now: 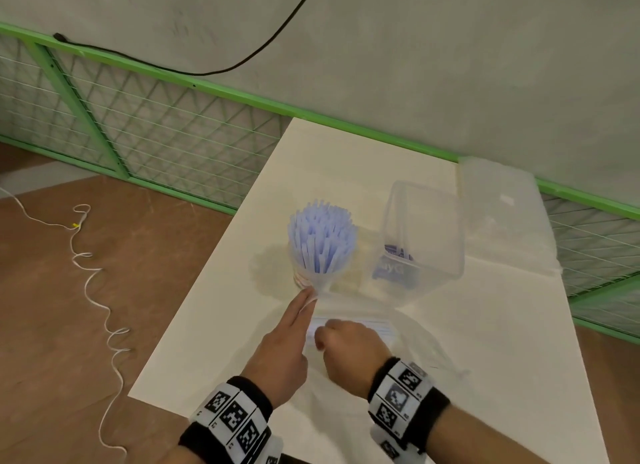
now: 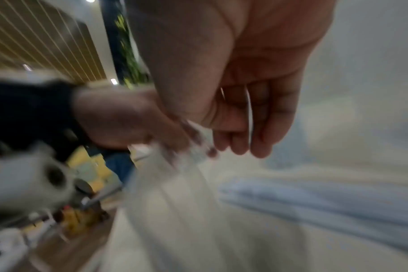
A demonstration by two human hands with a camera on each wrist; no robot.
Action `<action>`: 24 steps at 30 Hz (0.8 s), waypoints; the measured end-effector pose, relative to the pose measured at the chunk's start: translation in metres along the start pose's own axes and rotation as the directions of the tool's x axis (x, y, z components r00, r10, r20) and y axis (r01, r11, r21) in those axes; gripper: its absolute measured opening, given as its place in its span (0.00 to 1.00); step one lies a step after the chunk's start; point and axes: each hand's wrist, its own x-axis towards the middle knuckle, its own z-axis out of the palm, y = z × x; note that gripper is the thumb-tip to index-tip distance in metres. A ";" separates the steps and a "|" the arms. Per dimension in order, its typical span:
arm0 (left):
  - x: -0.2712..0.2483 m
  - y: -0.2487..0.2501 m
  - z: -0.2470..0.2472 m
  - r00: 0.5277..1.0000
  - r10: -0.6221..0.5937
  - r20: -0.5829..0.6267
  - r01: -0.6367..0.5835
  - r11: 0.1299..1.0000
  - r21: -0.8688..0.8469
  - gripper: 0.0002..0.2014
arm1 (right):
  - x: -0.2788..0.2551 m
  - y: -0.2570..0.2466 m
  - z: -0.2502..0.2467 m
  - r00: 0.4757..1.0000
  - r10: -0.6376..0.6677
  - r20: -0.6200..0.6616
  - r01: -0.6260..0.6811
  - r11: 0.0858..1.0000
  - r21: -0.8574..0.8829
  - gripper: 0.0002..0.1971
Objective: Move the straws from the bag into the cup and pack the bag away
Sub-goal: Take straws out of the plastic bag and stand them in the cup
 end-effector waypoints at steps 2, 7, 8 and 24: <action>-0.002 0.010 0.001 1.000 -0.020 0.020 0.020 1.000 -0.002 0.49 | 0.011 0.015 0.024 0.997 0.056 0.048 -0.054 0.998 -0.029 0.23; -0.007 0.020 0.004 0.998 -0.010 0.057 0.011 1.000 -0.013 0.48 | 0.032 0.023 0.052 0.990 0.138 0.022 -0.136 0.988 -0.076 0.24; -0.008 0.021 0.004 0.998 -0.007 0.059 0.008 1.000 -0.016 0.48 | 0.034 0.022 0.052 0.989 0.147 0.025 -0.143 0.984 -0.104 0.21; -0.008 0.013 -0.005 1.000 0.018 -0.016 -0.018 1.000 0.003 0.47 | 0.012 0.033 0.046 0.966 0.244 0.089 -0.251 0.965 0.079 0.10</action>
